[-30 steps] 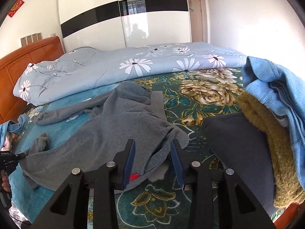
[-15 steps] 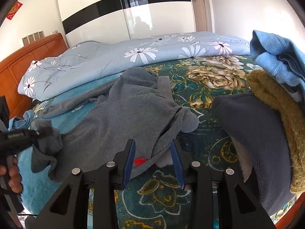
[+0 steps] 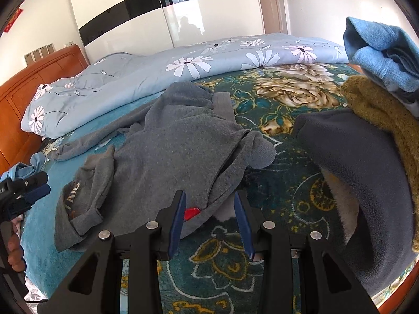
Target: Fold clothes
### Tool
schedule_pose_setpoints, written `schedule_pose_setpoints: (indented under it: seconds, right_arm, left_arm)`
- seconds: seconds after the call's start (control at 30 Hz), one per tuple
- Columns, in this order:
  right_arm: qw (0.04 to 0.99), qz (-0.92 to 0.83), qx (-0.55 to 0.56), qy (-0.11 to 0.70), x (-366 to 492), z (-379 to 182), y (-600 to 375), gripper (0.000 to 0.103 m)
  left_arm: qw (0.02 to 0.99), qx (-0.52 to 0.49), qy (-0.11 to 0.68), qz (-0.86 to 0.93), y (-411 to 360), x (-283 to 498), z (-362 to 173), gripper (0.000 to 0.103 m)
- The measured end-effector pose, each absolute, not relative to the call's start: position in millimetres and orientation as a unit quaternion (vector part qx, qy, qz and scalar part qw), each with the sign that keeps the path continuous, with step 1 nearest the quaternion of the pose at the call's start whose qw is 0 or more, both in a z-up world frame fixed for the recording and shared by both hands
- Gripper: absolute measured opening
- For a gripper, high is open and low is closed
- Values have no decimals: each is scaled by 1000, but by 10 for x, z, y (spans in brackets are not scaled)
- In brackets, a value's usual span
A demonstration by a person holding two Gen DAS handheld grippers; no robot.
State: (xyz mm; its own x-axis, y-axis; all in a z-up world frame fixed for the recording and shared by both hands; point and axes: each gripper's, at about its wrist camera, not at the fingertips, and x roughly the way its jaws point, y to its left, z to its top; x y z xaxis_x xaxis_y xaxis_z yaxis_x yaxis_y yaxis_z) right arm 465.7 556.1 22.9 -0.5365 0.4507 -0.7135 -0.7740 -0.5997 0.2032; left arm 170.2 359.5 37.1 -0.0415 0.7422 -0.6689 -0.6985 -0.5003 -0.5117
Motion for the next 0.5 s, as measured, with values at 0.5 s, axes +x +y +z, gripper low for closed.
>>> schedule_pose_setpoints:
  seconds: [0.5]
  right_arm:
    - [383,825,-320,264,4905,183,5448,40]
  left_arm:
    - [435,-594,-107,668,3810,882,-451,56]
